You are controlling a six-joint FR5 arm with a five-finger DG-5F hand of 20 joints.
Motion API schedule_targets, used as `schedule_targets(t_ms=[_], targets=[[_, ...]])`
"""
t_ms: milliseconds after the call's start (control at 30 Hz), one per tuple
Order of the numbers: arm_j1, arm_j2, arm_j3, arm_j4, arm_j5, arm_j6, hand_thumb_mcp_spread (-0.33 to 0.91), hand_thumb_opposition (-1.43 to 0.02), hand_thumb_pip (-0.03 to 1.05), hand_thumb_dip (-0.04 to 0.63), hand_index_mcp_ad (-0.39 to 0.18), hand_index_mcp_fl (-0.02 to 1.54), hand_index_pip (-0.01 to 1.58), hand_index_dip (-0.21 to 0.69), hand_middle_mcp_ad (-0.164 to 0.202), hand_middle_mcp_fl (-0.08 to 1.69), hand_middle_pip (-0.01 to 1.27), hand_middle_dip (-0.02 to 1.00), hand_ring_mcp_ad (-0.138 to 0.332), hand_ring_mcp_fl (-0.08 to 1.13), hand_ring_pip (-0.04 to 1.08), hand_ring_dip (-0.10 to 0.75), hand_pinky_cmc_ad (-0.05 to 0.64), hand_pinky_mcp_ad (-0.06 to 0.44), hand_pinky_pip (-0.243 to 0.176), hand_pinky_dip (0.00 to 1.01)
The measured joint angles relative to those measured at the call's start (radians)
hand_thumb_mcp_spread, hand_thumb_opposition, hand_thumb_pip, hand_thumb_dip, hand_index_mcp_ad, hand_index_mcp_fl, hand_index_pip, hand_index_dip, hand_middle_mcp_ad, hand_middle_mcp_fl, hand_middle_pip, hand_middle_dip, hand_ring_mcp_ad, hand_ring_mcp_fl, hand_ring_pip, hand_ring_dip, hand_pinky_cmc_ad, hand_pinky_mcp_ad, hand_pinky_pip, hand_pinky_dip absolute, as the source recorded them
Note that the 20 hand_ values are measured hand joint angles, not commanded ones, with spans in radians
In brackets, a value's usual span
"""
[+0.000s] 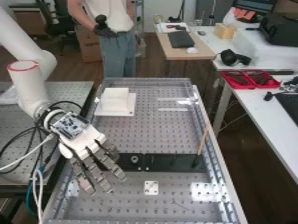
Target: Grab the larger nut and place it in the white container
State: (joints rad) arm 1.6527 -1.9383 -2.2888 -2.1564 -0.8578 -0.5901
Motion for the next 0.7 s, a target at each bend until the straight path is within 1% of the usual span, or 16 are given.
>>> schedule_targets(t_ms=[133, 233, 700], targets=[[-0.007, -0.002, 0.001, -0.006, -0.013, -0.014, 0.33, -0.86, 0.76, 0.236, -0.110, 0.02, 1.56, 0.188, 0.093, 0.01, 0.14, 0.22, 0.195, 0.01, 0.09, 0.103, 0.325, 0.328, -0.093, 0.47], [-0.013, -0.001, 0.003, -0.012, -0.021, -0.020, 0.33, -0.86, 0.76, 0.239, -0.110, 0.02, 1.56, 0.188, 0.089, 0.01, 0.14, 0.22, 0.176, 0.01, 0.09, 0.103, 0.325, 0.326, -0.093, 0.47], [-0.031, 0.005, 0.012, -0.044, -0.070, -0.053, 0.33, -0.86, 0.76, 0.239, -0.110, 0.02, 1.56, 0.185, 0.089, 0.01, 0.14, 0.22, 0.176, 0.01, 0.09, 0.103, 0.325, 0.328, -0.093, 0.48]])
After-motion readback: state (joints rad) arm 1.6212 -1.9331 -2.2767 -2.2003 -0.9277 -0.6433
